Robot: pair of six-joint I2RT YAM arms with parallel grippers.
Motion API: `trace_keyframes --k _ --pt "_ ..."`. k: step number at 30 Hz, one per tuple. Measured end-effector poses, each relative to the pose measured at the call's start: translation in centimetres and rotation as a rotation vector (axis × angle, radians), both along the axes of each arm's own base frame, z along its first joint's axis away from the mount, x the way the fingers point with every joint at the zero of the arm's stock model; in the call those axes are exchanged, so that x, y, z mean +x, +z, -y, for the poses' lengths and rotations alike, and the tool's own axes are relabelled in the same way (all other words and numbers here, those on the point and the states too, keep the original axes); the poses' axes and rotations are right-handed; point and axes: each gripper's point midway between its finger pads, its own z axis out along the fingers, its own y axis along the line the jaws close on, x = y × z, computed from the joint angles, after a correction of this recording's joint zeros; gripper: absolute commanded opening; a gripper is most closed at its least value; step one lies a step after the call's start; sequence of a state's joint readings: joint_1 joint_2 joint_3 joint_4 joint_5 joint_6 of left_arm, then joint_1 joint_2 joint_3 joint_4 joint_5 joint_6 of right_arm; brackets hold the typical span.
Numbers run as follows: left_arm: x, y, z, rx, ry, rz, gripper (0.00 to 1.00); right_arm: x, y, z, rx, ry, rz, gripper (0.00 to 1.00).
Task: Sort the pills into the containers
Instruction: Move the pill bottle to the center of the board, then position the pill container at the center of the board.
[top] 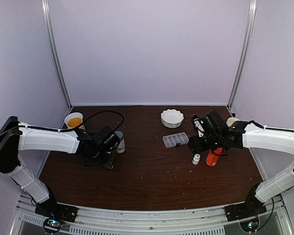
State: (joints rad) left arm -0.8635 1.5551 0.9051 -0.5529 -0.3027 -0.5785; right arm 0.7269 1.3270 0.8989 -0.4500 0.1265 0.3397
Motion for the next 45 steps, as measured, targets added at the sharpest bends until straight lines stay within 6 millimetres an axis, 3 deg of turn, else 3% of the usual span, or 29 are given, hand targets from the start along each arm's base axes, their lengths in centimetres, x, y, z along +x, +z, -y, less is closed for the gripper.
trace_keyframes --k 2,5,14,20,25,30,36,45 --pt "0.0 -0.1 0.1 0.003 -0.007 -0.002 0.67 0.1 -0.5 -0.1 -0.008 0.000 -0.011 0.75" --pt "-0.1 -0.3 0.2 0.002 -0.002 -0.007 0.78 0.8 -1.1 -0.7 -0.034 -0.002 -0.038 0.86" --pt "-0.3 0.7 -0.1 -0.005 0.004 -0.003 0.81 6.2 -1.3 -2.0 -0.016 -0.070 -0.073 0.94" --pt "0.1 6.0 -0.3 -0.084 0.011 0.100 0.84 10.7 -1.3 -1.6 0.032 -0.126 -0.107 0.93" --pt "0.1 9.9 -1.1 -0.148 0.023 0.195 0.83 13.0 -3.1 -1.4 0.031 -0.123 -0.164 0.89" --pt "-0.1 12.4 -2.0 -0.200 0.028 0.271 0.83 14.9 -5.2 -2.1 0.026 -0.097 -0.215 0.88" --pt "-0.7 14.5 -2.9 -0.255 0.018 0.339 0.82 16.0 -7.1 -3.0 0.030 -0.069 -0.254 0.87" --pt "-0.7 14.3 -3.1 -0.249 0.014 0.357 0.81 15.0 -9.8 -5.2 0.101 0.020 -0.342 0.84"
